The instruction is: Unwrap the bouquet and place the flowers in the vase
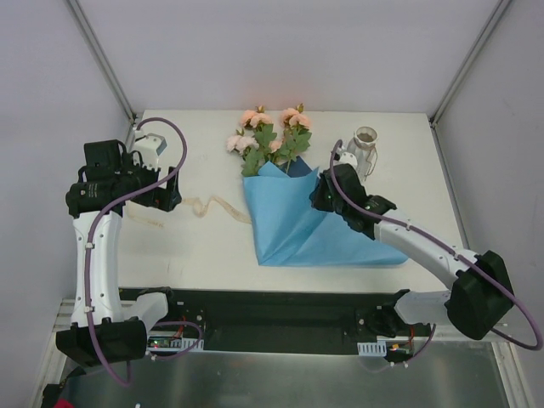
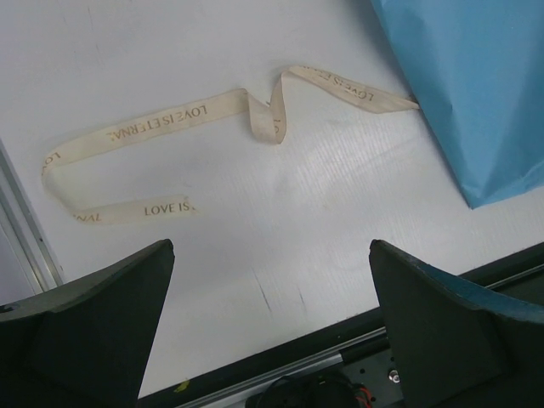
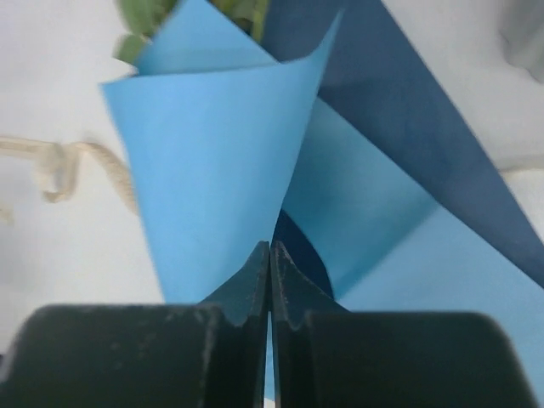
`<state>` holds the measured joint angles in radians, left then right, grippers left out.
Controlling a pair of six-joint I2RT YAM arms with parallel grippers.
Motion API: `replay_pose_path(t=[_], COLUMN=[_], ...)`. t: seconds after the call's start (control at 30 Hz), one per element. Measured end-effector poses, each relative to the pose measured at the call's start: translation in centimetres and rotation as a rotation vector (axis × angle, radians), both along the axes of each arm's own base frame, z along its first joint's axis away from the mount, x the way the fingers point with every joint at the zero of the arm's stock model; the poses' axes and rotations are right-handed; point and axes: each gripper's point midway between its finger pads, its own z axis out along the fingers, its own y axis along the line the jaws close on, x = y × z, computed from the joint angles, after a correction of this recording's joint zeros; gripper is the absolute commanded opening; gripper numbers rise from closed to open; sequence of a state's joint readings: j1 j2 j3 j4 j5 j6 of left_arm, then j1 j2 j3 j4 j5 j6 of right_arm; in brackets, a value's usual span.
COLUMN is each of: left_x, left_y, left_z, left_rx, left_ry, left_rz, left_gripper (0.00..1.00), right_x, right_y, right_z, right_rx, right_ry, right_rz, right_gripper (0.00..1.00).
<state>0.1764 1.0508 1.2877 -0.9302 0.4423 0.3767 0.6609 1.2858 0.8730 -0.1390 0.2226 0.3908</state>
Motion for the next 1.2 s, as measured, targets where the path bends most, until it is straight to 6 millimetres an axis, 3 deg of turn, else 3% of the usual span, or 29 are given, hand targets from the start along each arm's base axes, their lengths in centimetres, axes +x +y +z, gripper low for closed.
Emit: replay_pose_path(t=[0.1,0.27,0.37,0.47,0.53,0.6,0.63,0.67,0.7,0.73,0.83,1.0,1.2], left_x=[0.0,0.2,0.2,0.1,-0.1,-0.3,-0.4,-0.6,-0.8,-1.1,-1.8,-2.3,-2.2], left_y=[0.1,1.3,2.1,3.1,3.8,4.4,4.7,5.0,5.1,5.3,5.3,5.3,5.6], left_z=[-0.1,0.0,0.5,1.2,1.6,1.8,2.0,2.2,2.4,2.8,3.6,5.3,6.8], left_rx=[-0.002,0.013,0.025,0.042,0.057,0.070,0.078,0.085,0.089,0.095,0.098,0.097,0.100], left_ry=[0.007,0.015,-0.008,-0.035,-0.050,-0.062,-0.068,-0.076,-0.087,-0.101,-0.139,-0.177,-0.202], left_rz=[0.020,0.127,0.194,0.278,0.333,0.376,0.396,0.412,0.423,0.436,0.444,0.449,0.465], left_gripper=[0.99,0.99,0.99,0.99,0.99,0.99,0.99,0.99,0.99,0.99,0.99,0.99,0.99], right_x=[-0.1,-1.3,-2.5,-3.4,-3.9,-4.3,-4.5,-4.7,-4.9,-5.3,-6.2,-7.4,-6.3], right_y=[3.1,10.6,15.3,20.1,23.3,26.1,27.2,28.4,29.5,30.7,32.7,33.9,34.5], right_z=[4.0,10.4,11.7,11.8,11.0,9.4,8.7,7.7,6.7,5.5,3.1,1.7,4.3], right_rx=[0.036,0.099,0.105,0.108,0.111,0.108,0.112,0.113,0.119,0.128,0.150,0.185,0.274], right_ry=[-0.070,-0.187,-0.210,-0.210,-0.198,-0.175,-0.163,-0.146,-0.128,-0.104,-0.035,0.025,-0.018], right_rz=[0.080,0.252,0.355,0.443,0.495,0.541,0.560,0.582,0.602,0.633,0.696,0.768,0.774], right_gripper=[0.01,0.01,0.01,0.01,0.01,0.09,0.17,0.45,0.58,0.80,0.96,0.99,0.99])
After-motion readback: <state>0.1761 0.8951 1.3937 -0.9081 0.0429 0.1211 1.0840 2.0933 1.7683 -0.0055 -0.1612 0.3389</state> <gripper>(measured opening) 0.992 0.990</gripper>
